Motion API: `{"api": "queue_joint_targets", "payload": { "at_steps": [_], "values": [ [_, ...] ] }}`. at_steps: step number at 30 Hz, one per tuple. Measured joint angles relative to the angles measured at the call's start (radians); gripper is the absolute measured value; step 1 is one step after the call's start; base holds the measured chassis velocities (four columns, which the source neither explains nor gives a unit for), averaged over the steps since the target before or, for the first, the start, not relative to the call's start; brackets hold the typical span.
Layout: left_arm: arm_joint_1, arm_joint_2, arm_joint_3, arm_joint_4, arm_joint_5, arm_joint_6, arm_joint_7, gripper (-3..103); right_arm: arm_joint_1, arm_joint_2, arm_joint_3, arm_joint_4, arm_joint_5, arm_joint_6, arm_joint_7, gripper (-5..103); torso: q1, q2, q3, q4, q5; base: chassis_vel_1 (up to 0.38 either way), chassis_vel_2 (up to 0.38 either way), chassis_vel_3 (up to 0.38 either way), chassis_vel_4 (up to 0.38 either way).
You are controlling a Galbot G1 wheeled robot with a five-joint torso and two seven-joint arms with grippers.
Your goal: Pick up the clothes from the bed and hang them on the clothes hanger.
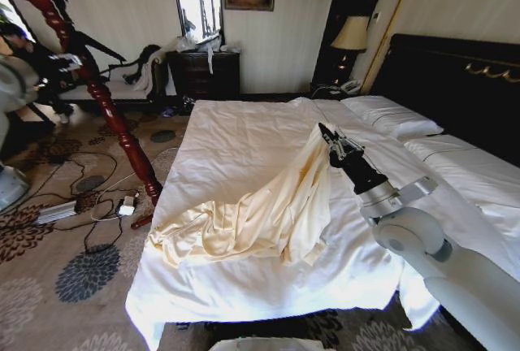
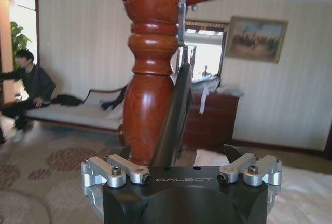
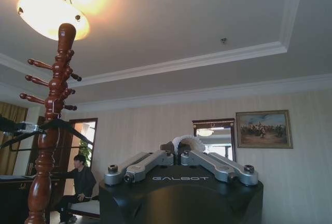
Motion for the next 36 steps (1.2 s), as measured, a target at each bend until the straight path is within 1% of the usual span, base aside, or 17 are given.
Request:
{"api": "queue_joint_targets", "payload": {
  "at_steps": [2,3,6,12,15,16,18,20,21,22,24,28,30,32,33,35,36],
  "values": [
    [-0.038,-0.015,0.024,0.001,0.002,0.047,-0.033,100,0.000,0.004,-0.004,-0.006,-0.005,0.005,-0.003,1,0.000,0.000,0.000,-0.0001,0.0006,0.000,0.000,0.000,0.000],
    [-0.038,-0.015,0.024,0.001,0.002,0.047,-0.033,100,0.000,0.004,-0.004,-0.006,-0.005,0.005,-0.003,1,0.000,0.000,0.000,-0.0001,0.0006,0.000,0.000,0.000,0.000],
    [-0.077,-0.023,0.055,0.007,0.016,0.088,-0.057,100,-0.003,0.007,-0.006,-0.017,-0.011,0.016,-0.011,1,0.000,0.000,0.000,0.0006,0.0000,0.000,0.000,0.000,0.000],
    [-0.109,-0.032,0.090,0.028,0.020,0.134,-0.073,100,-0.012,0.014,-0.010,-0.025,-0.023,0.025,-0.018,1,0.000,0.000,0.000,0.0000,0.0002,0.000,0.000,0.000,0.000],
    [-0.114,-0.036,0.094,0.038,0.017,0.141,-0.080,101,-0.016,0.014,-0.011,-0.025,-0.026,0.027,-0.020,1,0.000,0.000,0.000,0.0001,-0.0001,0.000,0.000,0.000,0.000],
    [-0.119,-0.037,0.095,0.041,0.010,0.145,-0.088,97,-0.020,0.011,-0.011,-0.025,-0.027,0.030,-0.022,1,0.000,0.000,0.000,0.0004,-0.0003,0.000,0.000,0.000,0.000],
    [-0.122,-0.037,0.096,0.042,0.004,0.146,-0.091,97,-0.021,0.010,-0.010,-0.025,-0.028,0.031,-0.023,1,0.000,0.000,0.000,0.0004,-0.0002,0.000,0.000,0.000,0.000],
    [-0.128,-0.037,0.098,0.042,-0.003,0.146,-0.094,87,-0.023,0.006,-0.009,-0.025,-0.029,0.034,-0.024,1,0.000,0.000,0.000,0.0003,0.0001,0.000,0.000,0.000,0.000],
    [-0.130,-0.037,0.099,0.042,-0.006,0.146,-0.094,87,-0.023,0.006,-0.008,-0.025,-0.029,0.034,-0.024,1,0.000,0.000,0.000,0.0002,0.0001,0.000,0.000,0.000,0.000],
    [-0.134,-0.035,0.103,0.039,-0.015,0.147,-0.095,76,-0.023,0.005,-0.007,-0.025,-0.029,0.036,-0.024,1,0.000,0.000,0.000,0.0001,0.0000,0.000,0.000,0.000,0.000],
    [-0.136,-0.034,0.104,0.038,-0.020,0.147,-0.095,76,-0.023,0.005,-0.007,-0.025,-0.030,0.036,-0.024,1,0.000,0.000,0.000,0.0002,0.0000,0.000,0.000,0.000,0.000],
    [-0.139,-0.028,0.109,0.028,-0.045,0.146,-0.111,54,-0.023,0.003,-0.007,-0.024,-0.031,0.039,-0.024,1,0.000,0.000,0.000,0.0002,0.0000,0.000,0.000,0.000,0.000],
    [-0.139,-0.025,0.112,0.025,-0.053,0.146,-0.116,54,-0.024,0.001,-0.006,-0.022,-0.031,0.039,-0.024,1,0.000,0.000,0.000,0.0002,0.0000,0.000,0.000,0.000,0.000],
    [-0.139,-0.022,0.115,0.021,-0.067,0.146,-0.122,43,-0.024,-0.001,-0.003,-0.019,-0.029,0.040,-0.024,1,0.000,0.000,0.000,0.0003,-0.0001,0.000,0.000,0.000,0.000],
    [-0.139,-0.022,0.115,0.021,-0.067,0.146,-0.122,43,-0.024,-0.001,-0.003,-0.019,-0.029,0.040,-0.024,1,0.000,0.000,0.000,0.0003,-0.0001,0.000,0.000,0.000,0.000],
    [-0.139,-0.020,0.115,0.015,-0.085,0.145,-0.128,32,-0.026,-0.002,-0.001,-0.017,-0.028,0.041,-0.024,1,0.000,0.000,0.000,0.0003,-0.0001,0.000,0.000,0.000,0.000],
    [-0.139,-0.019,0.115,0.014,-0.089,0.145,-0.128,32,-0.026,-0.003,0.000,-0.016,-0.028,0.041,-0.023,1,0.000,0.000,0.000,0.0003,0.0000,0.000,0.000,0.000,0.000]
  ]
}}
